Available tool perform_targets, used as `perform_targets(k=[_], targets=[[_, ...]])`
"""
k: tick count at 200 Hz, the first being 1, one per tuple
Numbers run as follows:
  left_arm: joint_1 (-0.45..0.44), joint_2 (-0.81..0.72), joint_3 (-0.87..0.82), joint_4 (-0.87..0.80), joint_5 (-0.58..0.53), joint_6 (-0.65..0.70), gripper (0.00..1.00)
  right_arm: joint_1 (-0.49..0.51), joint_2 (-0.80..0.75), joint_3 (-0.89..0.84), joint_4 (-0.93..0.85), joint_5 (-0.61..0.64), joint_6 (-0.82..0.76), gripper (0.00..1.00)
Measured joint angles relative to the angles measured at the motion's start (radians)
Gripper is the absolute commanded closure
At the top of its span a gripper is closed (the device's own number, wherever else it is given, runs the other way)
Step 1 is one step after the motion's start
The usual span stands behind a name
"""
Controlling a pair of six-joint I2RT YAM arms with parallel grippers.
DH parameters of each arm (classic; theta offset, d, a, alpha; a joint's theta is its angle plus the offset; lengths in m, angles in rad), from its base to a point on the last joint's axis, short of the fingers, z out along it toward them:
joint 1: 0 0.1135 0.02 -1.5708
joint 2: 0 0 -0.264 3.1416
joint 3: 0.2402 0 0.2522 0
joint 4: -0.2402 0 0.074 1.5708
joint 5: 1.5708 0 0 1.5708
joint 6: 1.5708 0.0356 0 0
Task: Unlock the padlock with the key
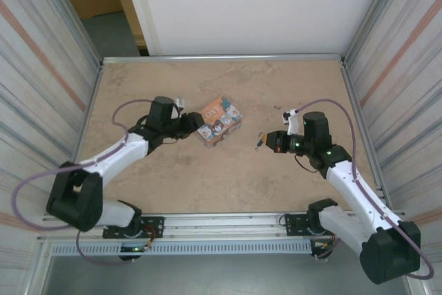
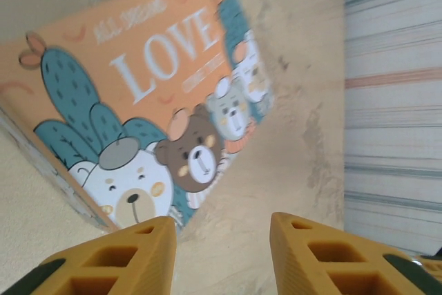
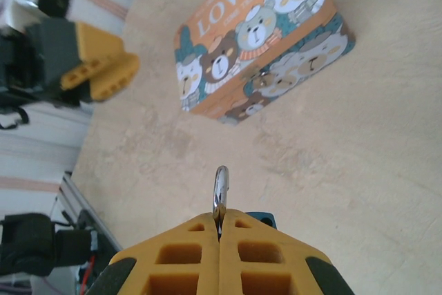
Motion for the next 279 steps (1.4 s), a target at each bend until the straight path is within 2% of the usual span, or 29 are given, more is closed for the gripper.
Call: perform_targets(k=[31, 80, 139, 193, 279], targets=[[0.000, -0.171, -0.028, -0.063, -0.109, 0.051, 0.56, 0.036, -0.007, 0.043, -0.118, 0.010, -0.019, 1.00], [0.000, -0.443, -0.170, -0.196, -0.288, 0.089, 0.50, 0.077, 0.001, 0.089, -0.258, 0.034, -0.028, 1.00], [0.000, -0.711, -0.285, -0.339, -0.450, 0.087, 0.37, 0.177, 0.097, 0.106, -0.356, 0.059, -0.042, 1.00], [0.000, -0.775, -0.294, -0.411, -0.513, 0.084, 0.34, 0.238, 0.254, 0.103, -0.338, 0.060, -0.050, 1.00], [0.003, -0.776, -0.315, -0.432, -0.540, 0.084, 0.31, 0.252, 0.413, 0.082, -0.253, 0.051, -0.052, 1.00]])
